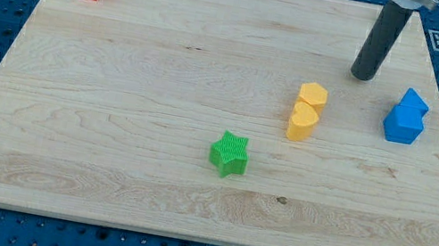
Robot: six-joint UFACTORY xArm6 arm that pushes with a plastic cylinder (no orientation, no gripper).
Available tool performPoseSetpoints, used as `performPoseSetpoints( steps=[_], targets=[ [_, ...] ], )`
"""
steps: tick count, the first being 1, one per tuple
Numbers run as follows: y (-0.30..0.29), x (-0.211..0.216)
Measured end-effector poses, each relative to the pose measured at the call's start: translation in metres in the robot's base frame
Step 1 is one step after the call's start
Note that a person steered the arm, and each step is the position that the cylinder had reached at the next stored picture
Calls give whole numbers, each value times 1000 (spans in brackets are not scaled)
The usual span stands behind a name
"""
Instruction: Move the green star to the left of the hexagon
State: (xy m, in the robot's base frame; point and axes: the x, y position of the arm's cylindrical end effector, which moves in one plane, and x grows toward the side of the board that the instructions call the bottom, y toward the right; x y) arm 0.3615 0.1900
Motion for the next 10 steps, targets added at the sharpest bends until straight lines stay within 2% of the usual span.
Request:
performPoseSetpoints(
  steps=[2,4,7,10],
  targets=[
    [13,31],
    [-11,57],
    [-13,168],
    [-18,177]
  ],
)
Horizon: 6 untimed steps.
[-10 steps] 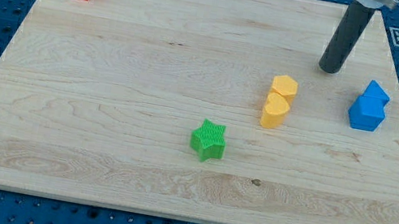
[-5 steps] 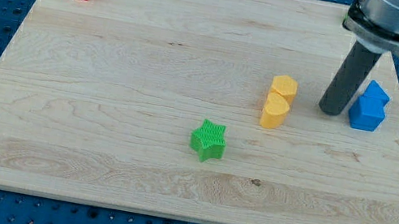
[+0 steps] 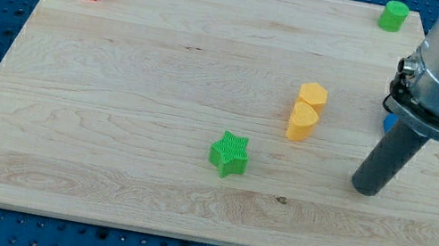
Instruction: Move the green star to the left of the hexagon
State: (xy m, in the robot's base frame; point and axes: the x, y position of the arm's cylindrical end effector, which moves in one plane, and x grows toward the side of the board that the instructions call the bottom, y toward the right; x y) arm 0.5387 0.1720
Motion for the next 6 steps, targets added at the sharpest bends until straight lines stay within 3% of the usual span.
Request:
performPoseSetpoints(
  steps=[6],
  targets=[
    [-1,23]
  ],
)
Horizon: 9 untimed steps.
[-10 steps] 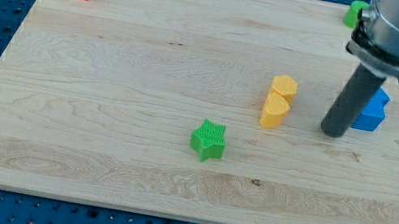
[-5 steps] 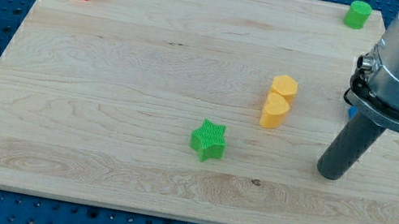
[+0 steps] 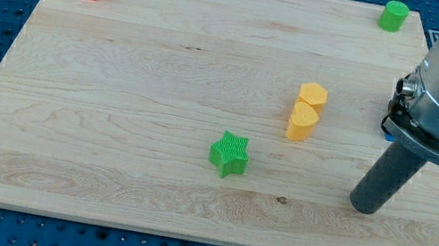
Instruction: Move the green star to the left of the hexagon
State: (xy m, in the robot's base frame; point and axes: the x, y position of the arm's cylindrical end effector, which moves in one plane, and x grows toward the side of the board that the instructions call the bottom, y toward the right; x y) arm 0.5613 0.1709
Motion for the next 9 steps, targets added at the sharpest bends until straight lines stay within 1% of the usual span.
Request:
performPoseSetpoints(
  steps=[6,7,8,9],
  targets=[
    [0,14],
    [-6,33],
    [-51,40],
    [-95,20]
  ],
)
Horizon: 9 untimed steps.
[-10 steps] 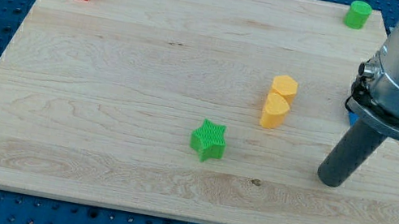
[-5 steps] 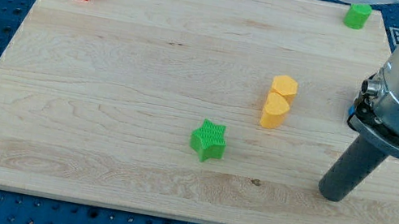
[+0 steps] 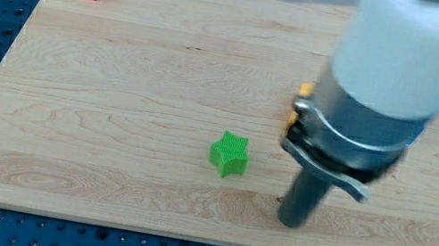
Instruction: Move the green star to the left of the hexagon
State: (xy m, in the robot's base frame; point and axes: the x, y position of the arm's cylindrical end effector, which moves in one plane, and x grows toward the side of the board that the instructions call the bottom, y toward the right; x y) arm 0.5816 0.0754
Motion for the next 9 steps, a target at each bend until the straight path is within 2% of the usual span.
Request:
performPoseSetpoints(
  steps=[1,2,3,5,6,8,9],
  targets=[
    [-31,-23],
    [-66,-3],
    [-76,-35],
    [-71,-62],
    [-47,-42],
    [-58,-97],
    [-64,-103]
  ],
)
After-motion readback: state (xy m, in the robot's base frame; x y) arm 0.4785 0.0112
